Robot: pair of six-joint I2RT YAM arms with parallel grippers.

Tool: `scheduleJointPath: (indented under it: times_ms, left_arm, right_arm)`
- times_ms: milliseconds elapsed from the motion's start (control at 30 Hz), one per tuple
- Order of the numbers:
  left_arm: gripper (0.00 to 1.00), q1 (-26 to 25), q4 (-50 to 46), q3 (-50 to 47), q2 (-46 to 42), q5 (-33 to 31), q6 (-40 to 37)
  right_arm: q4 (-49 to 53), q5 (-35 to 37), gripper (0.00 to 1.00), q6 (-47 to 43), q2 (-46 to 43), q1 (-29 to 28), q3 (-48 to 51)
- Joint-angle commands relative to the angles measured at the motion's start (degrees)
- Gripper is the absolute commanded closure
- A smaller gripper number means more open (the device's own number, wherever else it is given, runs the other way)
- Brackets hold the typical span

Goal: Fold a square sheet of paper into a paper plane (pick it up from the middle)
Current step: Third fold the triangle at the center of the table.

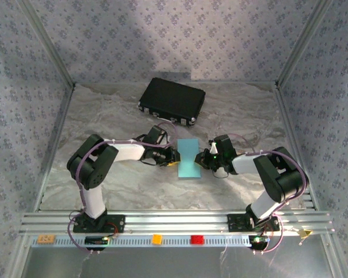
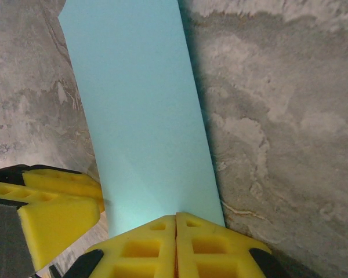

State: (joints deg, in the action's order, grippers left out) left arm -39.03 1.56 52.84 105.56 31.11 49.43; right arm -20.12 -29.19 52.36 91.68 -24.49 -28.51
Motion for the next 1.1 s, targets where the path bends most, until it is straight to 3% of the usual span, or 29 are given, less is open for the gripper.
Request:
scheduleJointPath:
  times_ms: [0,533,700,867,1067]
  left_arm:
    - [0.77,-0.7,0.8,1.2,1.7,2.1,0.9]
    - [0.89,-0.5,2.4,-0.6,-1.0,-0.1,2.2]
    - [1.0,-0.2,1.8,-1.4,-2.8,-0.3,2.7]
    - [1.0,0.3,1.6,-3.2,-5.5,1.5,4.1]
    - [1.0,0.5,0.5,-4.4,-7.9,2.7,4.9]
  right_arm:
    - [3.6,2.5,0.91,0.6,2.3,0.2,1.6]
    - [1.6,1.6,0.89,0.8,2.1,0.2,1.6]
    - [1.7,2.1,0.76,-0.7,-2.3,-0.1,1.4]
    - [11.6,8.1,0.48,-8.6,-12.8,-3.9,-1.5]
    - [19.6,22.9,0.45,-24.3,-22.5,-14.3,-3.5]
